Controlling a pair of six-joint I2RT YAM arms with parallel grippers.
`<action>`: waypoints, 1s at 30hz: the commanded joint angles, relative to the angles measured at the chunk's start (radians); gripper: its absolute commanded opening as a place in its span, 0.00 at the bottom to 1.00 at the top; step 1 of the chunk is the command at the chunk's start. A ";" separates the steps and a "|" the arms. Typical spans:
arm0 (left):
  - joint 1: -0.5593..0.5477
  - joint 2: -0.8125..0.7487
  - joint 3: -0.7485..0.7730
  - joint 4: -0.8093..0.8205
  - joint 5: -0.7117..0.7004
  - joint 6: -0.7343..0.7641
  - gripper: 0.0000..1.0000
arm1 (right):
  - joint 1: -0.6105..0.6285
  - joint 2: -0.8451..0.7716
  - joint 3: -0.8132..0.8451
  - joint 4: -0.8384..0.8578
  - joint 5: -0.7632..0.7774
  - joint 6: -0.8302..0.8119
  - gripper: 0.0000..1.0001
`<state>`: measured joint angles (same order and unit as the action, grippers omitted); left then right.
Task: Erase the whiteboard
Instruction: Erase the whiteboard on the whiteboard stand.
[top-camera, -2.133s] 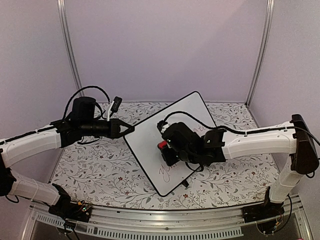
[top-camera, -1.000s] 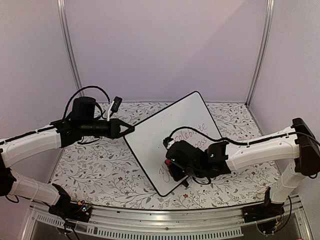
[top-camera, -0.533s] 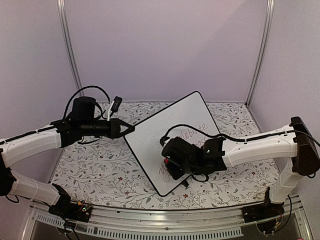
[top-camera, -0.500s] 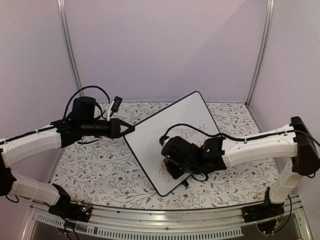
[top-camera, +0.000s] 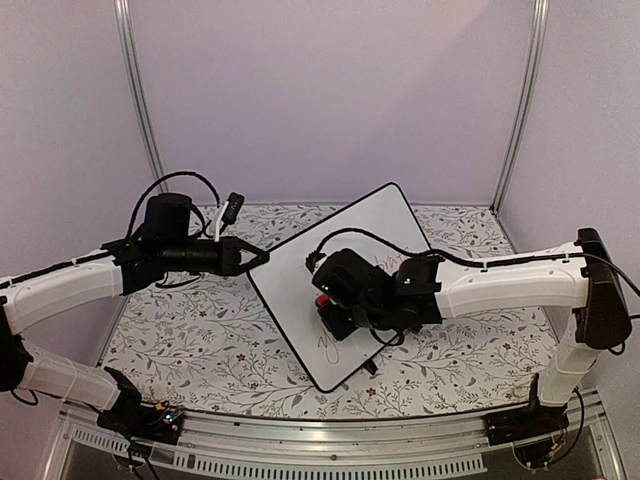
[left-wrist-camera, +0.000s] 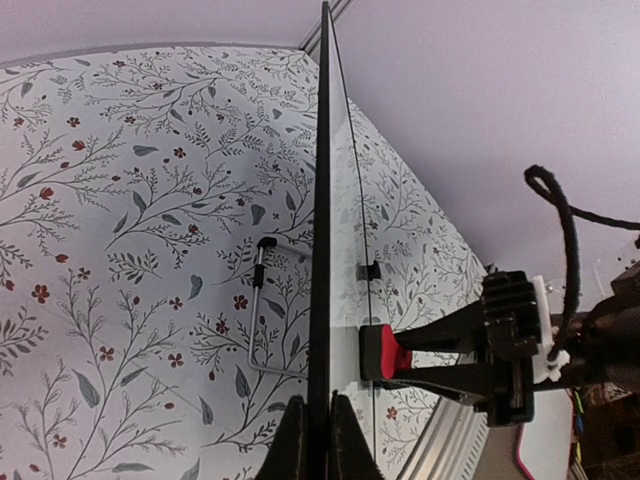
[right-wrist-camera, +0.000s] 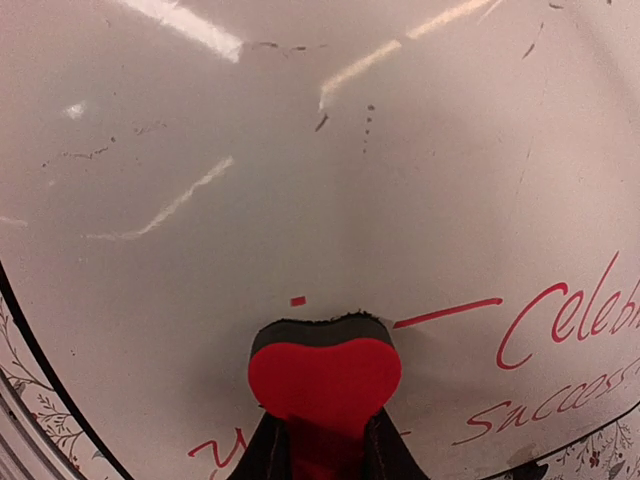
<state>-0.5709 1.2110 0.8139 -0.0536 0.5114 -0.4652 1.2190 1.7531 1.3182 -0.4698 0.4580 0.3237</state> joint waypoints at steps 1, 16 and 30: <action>-0.015 0.011 -0.012 0.012 0.038 0.070 0.00 | -0.035 0.054 0.052 0.048 0.003 -0.041 0.20; -0.016 0.007 -0.012 0.012 0.042 0.072 0.00 | -0.074 0.056 0.088 0.059 -0.002 -0.084 0.20; -0.015 0.006 -0.012 0.012 0.040 0.072 0.00 | -0.092 -0.037 -0.112 0.066 -0.008 -0.011 0.20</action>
<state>-0.5671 1.2114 0.8139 -0.0544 0.5079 -0.4652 1.1553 1.7191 1.2648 -0.3634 0.4385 0.2768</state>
